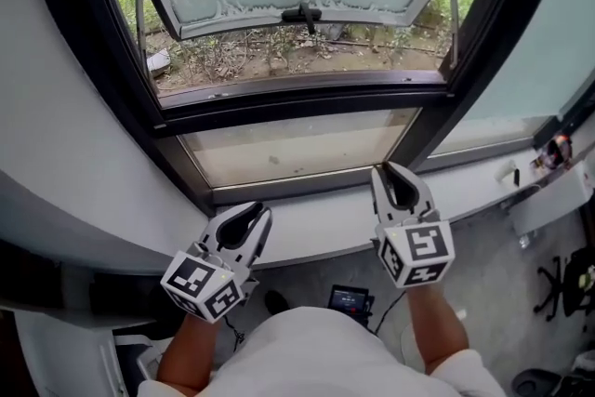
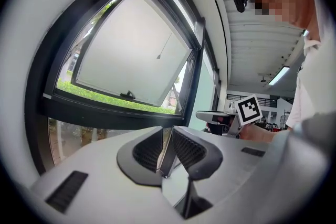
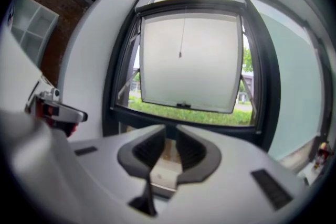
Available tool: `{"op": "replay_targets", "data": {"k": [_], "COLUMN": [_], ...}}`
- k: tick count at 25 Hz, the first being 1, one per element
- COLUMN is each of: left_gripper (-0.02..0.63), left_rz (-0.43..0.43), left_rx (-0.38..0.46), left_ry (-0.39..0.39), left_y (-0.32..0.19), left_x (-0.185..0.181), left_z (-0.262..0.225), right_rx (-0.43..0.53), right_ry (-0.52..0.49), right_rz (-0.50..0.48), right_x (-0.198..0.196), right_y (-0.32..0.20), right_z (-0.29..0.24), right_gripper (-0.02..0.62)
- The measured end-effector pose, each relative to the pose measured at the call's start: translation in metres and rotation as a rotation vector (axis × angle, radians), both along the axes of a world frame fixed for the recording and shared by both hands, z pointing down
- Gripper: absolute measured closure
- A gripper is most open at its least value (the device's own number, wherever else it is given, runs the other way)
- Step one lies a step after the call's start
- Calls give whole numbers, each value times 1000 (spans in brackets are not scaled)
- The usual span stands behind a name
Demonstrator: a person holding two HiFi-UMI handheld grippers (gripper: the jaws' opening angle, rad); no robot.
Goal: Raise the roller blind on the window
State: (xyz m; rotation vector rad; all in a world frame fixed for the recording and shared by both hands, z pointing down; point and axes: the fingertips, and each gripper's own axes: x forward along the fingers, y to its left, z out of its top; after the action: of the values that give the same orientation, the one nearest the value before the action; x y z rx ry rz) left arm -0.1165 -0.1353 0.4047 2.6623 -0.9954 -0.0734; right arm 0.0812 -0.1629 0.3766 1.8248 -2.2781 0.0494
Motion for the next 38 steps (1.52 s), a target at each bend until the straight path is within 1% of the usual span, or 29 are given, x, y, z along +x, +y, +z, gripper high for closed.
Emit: {"op": "replay_targets", "data": {"k": [4, 8, 13, 17, 21, 25, 31, 35, 38], "left_gripper": [537, 543, 548, 549, 549, 549, 549, 549, 549], "left_rz": [-12, -15, -37, -60, -86, -107, -98, -83, -80], "left_rx": [-17, -47, -58, -63, -70, -66, -60, -65, -65], "left_ry": [-11, -11, -12, -18, -23, -23, -28, -38, -54], "left_y": [23, 49, 84, 107, 127, 139, 145, 146, 146], "left_x": [21, 51, 83, 103, 115, 119, 112, 99, 83], "left_z": [8, 17, 21, 25, 29, 26, 25, 20, 17], "right_rx": [-49, -80, -112, -130, -155, -169, -163, -162, -163], "right_ry": [-39, -44, -59, -54, -46, -43, -47, -55, -64], "right_rz": [-18, -37, -63, -83, -121, -152, -161, -151, -144], "right_x": [19, 42, 71, 88, 94, 95, 84, 73, 58], "right_y": [22, 47, 78, 98, 116, 128, 137, 138, 138], "right_z": [23, 36, 51, 62, 71, 75, 73, 68, 66], "right_gripper": [520, 520, 525, 539, 549, 551, 551, 552, 552]}}
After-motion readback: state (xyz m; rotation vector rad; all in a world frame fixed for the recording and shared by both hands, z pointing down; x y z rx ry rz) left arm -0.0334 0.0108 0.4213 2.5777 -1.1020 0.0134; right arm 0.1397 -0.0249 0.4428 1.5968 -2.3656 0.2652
